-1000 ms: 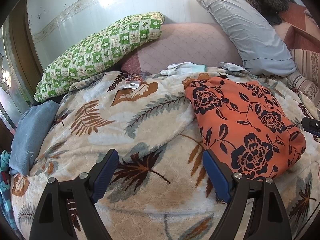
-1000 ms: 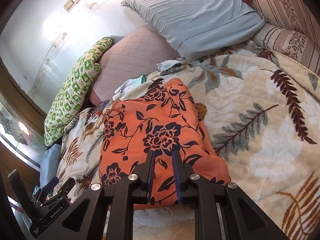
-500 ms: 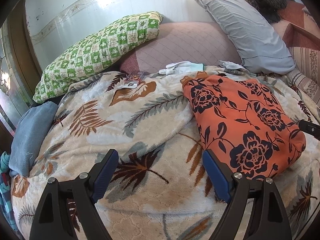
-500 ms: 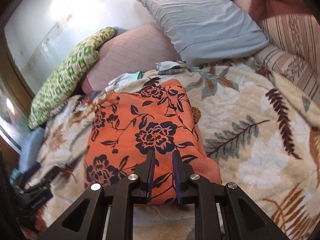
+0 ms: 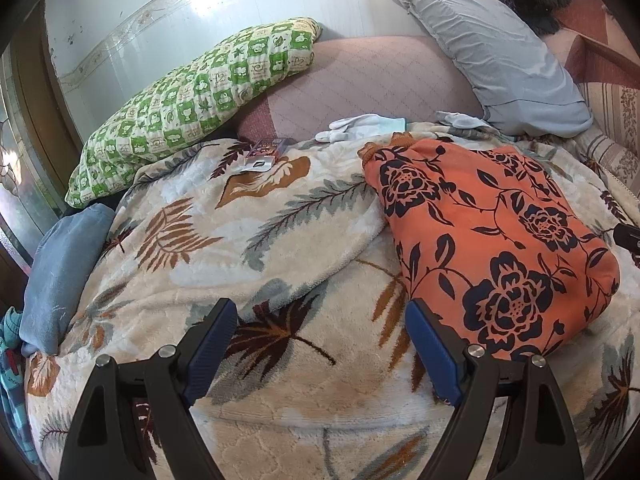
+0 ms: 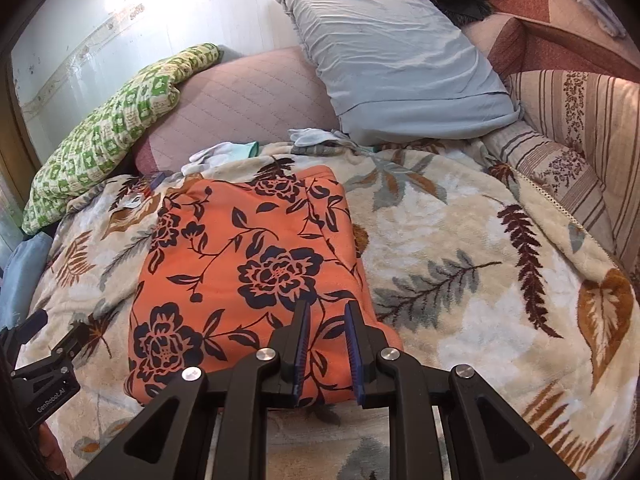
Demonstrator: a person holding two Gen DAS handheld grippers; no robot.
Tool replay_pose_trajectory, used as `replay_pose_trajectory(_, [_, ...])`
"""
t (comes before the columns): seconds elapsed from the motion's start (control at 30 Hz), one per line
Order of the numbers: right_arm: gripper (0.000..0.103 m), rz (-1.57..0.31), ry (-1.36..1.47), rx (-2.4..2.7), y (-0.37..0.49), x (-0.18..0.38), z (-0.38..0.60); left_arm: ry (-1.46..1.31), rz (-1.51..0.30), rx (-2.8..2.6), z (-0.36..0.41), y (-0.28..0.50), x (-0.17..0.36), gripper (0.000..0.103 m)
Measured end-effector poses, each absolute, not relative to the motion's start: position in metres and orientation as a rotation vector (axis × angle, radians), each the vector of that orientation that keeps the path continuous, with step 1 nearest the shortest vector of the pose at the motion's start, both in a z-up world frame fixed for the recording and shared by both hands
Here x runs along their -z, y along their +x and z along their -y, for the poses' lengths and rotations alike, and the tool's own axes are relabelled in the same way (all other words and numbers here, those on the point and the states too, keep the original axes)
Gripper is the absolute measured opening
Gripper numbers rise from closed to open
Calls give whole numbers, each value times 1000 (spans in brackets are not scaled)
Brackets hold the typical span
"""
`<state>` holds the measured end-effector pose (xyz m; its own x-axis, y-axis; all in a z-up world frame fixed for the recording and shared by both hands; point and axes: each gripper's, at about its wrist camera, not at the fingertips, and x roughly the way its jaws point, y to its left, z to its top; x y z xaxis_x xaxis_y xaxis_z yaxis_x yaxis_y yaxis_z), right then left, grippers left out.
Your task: Fold small clothes
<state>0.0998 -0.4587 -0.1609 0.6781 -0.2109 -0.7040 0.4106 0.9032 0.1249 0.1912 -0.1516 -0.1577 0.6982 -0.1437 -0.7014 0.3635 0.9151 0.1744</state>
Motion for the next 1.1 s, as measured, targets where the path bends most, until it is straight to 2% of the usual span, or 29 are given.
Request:
replay_pose_trajectory(0.27, [20, -728, 184, 379, 100, 154, 444, 315, -752, 280, 151, 193, 160, 86])
replay_pose_trajectory(1.1, [20, -718, 163, 386, 100, 153, 442, 315, -756, 274, 151, 194, 161, 86])
